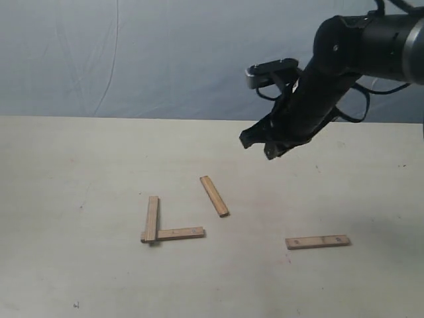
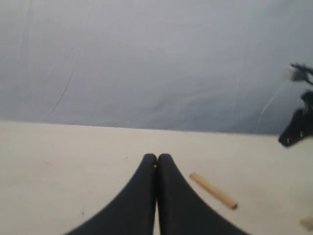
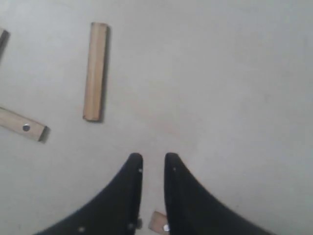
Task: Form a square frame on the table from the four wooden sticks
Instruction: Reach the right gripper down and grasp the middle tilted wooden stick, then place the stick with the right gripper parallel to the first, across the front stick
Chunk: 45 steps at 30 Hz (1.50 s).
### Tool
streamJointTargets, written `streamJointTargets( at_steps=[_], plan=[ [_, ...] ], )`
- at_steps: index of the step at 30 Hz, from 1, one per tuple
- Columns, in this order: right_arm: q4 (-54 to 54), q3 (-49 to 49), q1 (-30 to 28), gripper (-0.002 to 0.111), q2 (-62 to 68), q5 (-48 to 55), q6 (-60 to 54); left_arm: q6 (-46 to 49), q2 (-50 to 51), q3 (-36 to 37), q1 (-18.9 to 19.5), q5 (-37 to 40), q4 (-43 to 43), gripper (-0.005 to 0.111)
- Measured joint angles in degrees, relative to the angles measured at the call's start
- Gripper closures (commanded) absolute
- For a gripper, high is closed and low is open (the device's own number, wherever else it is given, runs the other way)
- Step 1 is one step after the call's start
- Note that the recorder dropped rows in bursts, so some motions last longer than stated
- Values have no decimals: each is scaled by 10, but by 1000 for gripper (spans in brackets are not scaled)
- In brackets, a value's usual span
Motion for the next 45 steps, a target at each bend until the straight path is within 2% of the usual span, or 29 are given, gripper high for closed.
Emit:
streamJointTargets(
  at_steps=[2, 5, 10, 12, 17, 25, 33, 42, 44, 45],
  plan=[
    [3, 0, 15, 55, 13, 0, -5, 1, -8, 0, 6, 40, 111, 107],
    [7, 0, 32, 57, 29, -8, -9, 2, -10, 1, 37, 91, 191, 107],
    [9, -29, 51, 58, 63, -10, -9, 2, -27, 1, 112, 91, 184, 107],
    [10, -50, 57, 58, 82, -3, -8, 2, -49, 1, 126, 98, 184, 107],
    [12, -116, 70, 48, 142, 12, -4, 2, -106, 1, 131, 150, 206, 107],
    [12, -204, 82, 47, 232, 34, 13, 2, -114, 1, 134, 219, 209, 107],
    [-26, -276, 82, 48, 302, 38, 46, 2, -114, 1, 134, 225, 209, 107],
    [-40, -298, 82, 74, 328, 46, 66, 2, -114, 1, 134, 225, 209, 107],
    [-41, -298, 82, 92, 329, 53, 71, 2, -114, 1, 134, 225, 209, 107],
    [-41, -298, 82, 107, 329, 56, 72, 2, -114, 1, 134, 225, 209, 107]
  ],
)
